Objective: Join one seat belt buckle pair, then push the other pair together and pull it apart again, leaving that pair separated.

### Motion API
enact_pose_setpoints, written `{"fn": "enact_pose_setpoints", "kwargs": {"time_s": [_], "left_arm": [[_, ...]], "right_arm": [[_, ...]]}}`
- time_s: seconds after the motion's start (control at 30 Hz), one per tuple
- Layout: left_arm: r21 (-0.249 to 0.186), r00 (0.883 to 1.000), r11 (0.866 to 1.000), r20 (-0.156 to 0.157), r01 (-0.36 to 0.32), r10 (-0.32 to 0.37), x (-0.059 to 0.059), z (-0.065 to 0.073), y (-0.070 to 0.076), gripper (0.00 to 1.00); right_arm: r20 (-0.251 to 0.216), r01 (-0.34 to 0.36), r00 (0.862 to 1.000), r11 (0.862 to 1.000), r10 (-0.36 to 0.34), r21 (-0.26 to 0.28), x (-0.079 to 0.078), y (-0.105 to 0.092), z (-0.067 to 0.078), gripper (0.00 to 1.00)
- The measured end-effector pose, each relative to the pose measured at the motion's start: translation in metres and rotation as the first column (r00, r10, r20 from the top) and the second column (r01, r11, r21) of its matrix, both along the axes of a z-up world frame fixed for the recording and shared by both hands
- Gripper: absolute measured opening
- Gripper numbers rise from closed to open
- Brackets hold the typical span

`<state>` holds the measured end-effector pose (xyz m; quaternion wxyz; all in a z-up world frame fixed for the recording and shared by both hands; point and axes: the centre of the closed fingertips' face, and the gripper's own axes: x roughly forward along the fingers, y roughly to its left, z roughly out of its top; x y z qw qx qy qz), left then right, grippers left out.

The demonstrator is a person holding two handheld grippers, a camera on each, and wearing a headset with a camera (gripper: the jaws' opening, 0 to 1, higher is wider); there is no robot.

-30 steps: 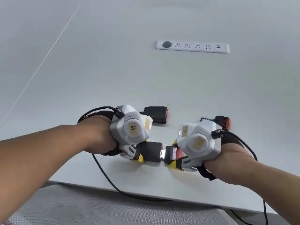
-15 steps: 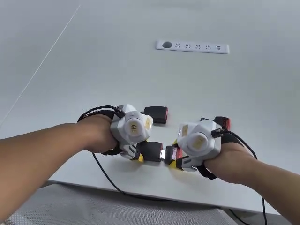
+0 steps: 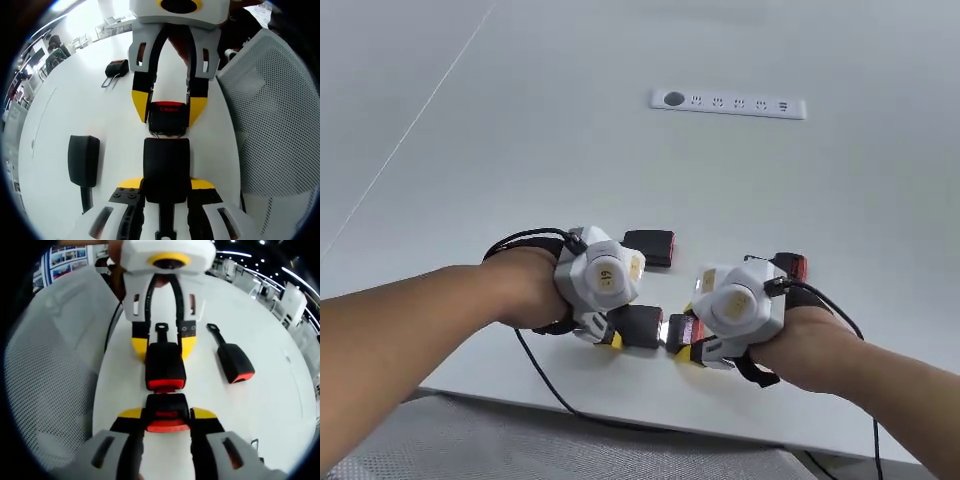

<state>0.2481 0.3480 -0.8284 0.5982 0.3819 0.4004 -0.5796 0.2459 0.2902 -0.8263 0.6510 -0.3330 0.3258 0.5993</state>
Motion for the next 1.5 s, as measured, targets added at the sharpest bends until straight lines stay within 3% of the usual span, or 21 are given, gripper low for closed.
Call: {"fn": "enact_pose_setpoints", "kwargs": {"time_s": [1.0,1.27,1.5], "left_arm": [[0.015,1.000,0.999,-0.007,-0.030,0.030,-0.001,0.001,0.001,0.34],[-0.017,0.998,0.998,0.008,-0.059,0.059,0.004,0.019,-0.002,0.37],[-0.087,0.996,0.992,0.015,-0.090,0.092,0.013,0.039,-0.011,0.37]], "right_arm": [[0.006,-0.013,1.000,1.000,0.014,-0.003,0.000,0.000,0.002,0.36],[0.015,-0.001,1.000,1.000,0.000,0.019,0.000,-0.001,0.015,0.36],[0.021,0.014,1.000,0.998,-0.016,0.061,0.006,-0.003,0.038,0.36]]}}
